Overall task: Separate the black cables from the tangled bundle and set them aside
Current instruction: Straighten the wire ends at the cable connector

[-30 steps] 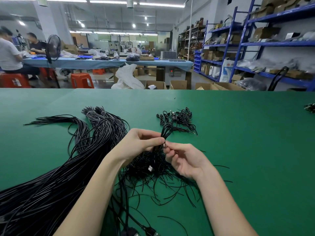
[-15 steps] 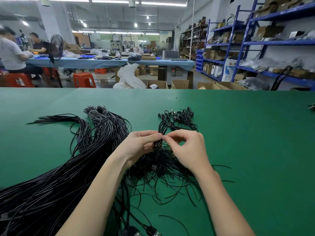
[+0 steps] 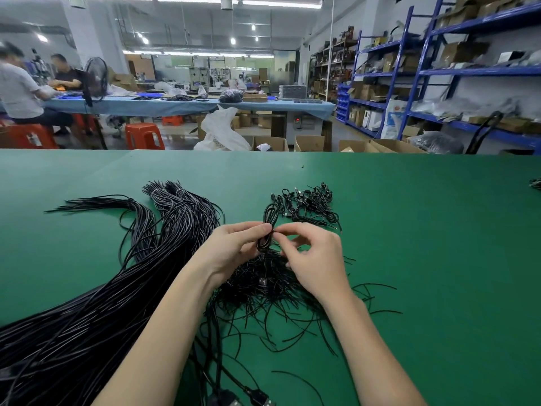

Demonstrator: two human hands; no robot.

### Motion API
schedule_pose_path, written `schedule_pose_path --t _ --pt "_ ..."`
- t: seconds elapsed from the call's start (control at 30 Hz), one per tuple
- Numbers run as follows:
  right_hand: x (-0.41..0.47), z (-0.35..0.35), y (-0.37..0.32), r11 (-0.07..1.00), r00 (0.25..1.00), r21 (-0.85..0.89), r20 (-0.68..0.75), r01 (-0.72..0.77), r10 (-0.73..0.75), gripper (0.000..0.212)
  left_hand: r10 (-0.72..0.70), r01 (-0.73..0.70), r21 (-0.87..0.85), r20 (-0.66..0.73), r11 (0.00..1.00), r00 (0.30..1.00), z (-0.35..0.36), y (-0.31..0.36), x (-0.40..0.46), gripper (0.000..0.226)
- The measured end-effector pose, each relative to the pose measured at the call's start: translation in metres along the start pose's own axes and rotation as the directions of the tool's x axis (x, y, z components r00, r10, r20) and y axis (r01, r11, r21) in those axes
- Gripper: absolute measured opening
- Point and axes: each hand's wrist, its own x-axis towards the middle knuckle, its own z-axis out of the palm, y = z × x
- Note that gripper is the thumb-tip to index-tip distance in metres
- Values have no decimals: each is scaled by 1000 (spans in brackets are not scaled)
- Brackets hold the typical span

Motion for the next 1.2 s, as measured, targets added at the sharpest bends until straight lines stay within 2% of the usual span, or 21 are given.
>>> schedule_pose_path --t 0.1,0.17,0.27,0.3,0.37,0.4,0.43,0.47,0.5,0.57,0.6,0.67,0.77,0.93,1.0,1.03,1.07,1.1,1.13,1.17,1.2 --pt "-1 -6 5 980 987 -124 -18 159 -162 5 -40 40 -4 27 999 999 0 0 0 39" --pt "-2 -5 4 983 989 -120 -27 141 -145 7 -41 40 19 41 999 998 0 -3 -1 41" --pt "2 0 -2 971 973 70 55 -229 226 14 70 -71 151 16 986 997 -6 -6 -3 37" --pt "5 -1 -5 865 899 248 156 -436 409 14 121 -121 217 17 969 993 -8 -5 -4 32" --pt "5 -4 -12 289 610 568 527 -771 592 10 190 -197 291 53 936 980 -11 -4 -8 24" --pt "3 -5 -14 -39 499 614 675 -788 544 4 203 -212 287 60 934 977 -11 -4 -8 24" --pt "0 -3 -15 -235 454 614 744 -753 490 4 199 -205 268 51 941 979 -11 -4 -8 26" --pt "-2 -1 -17 -284 457 617 758 -734 465 7 175 -178 243 35 953 984 -11 -4 -7 29" --pt "-3 1 -17 -193 488 632 727 -751 483 5 136 -139 215 26 967 990 -11 -4 -6 32" --pt "-1 1 -16 304 640 585 538 -752 549 6 41 -45 159 28 986 999 -11 -3 -6 36" --pt "1 -2 -15 556 736 482 422 -677 530 6 -3 0 121 25 993 1000 -10 -3 -5 37" --pt "2 -9 -12 844 873 252 265 -473 409 3 -74 73 33 25 997 997 -8 -4 -5 30" --pt "1 -17 -13 980 961 4 198 -200 195 7 -119 120 -17 38 993 992 -1 -3 -6 22" --pt "2 -15 -15 987 994 -151 101 55 -40 13 -125 125 -4 74 992 989 -3 0 -8 31" --pt "0 -8 -18 993 996 -96 51 -66 72 23 -53 50 42 77 998 996 -5 -2 -8 34" --pt "1 -5 -18 964 966 72 51 -257 254 23 14 -20 85 73 996 997 -5 -2 -8 36" --pt "2 -3 -19 796 863 339 138 -501 485 21 89 -98 151 69 984 994 -5 -2 -8 38" --pt "2 -1 -20 428 685 578 354 -695 636 18 159 -170 236 66 957 985 -5 -1 -9 39" --pt "1 -1 -22 33 528 663 563 -748 636 14 209 -219 309 64 925 976 -4 0 -9 38" --pt "-1 -1 -21 -193 454 656 677 -730 580 9 228 -234 349 57 908 972 -5 2 -8 38" --pt "-2 0 -20 -231 447 644 704 -729 553 9 216 -218 347 45 912 975 -6 3 -7 39"
